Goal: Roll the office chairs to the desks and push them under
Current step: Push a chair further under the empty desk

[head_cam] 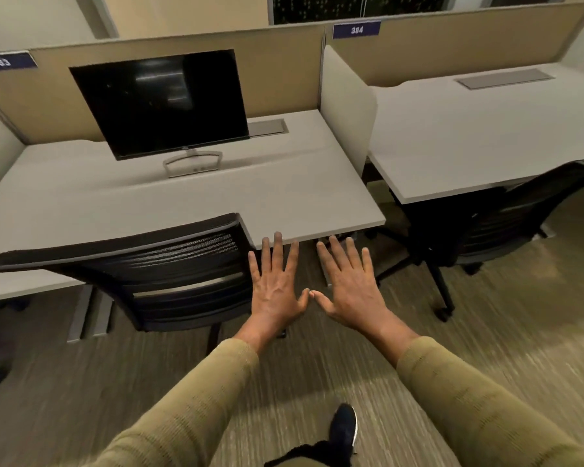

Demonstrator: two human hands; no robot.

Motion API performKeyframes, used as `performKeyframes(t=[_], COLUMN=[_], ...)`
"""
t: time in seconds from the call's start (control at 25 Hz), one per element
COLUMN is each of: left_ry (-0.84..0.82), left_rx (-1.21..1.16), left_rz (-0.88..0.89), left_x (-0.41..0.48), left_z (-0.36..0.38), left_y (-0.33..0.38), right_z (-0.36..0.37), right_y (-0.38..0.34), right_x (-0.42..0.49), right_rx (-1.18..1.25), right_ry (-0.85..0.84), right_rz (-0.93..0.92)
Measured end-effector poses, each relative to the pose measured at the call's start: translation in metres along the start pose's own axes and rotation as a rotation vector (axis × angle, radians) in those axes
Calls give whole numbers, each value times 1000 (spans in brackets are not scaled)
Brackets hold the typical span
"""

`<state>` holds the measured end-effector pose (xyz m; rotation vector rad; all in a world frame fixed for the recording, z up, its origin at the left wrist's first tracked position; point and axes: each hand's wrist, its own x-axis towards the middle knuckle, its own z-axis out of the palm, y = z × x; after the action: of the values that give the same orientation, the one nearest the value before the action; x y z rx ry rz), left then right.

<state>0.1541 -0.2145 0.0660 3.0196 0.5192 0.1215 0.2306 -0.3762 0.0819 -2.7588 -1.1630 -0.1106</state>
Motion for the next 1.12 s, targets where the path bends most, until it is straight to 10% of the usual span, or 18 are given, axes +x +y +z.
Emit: performKeyframes(t=[0.68, 1.12], left_ry=[-72, -39], left_rx=[-71, -289], left_rz=[192, 1], left_x=[190, 237], left_z=[37, 51], left_y=[274, 486], right_z=[-58, -165], right_y=[304, 502], right_x=[22, -10], right_rx=[11, 18], right_ry=[-42, 212], right_rz=[193, -78])
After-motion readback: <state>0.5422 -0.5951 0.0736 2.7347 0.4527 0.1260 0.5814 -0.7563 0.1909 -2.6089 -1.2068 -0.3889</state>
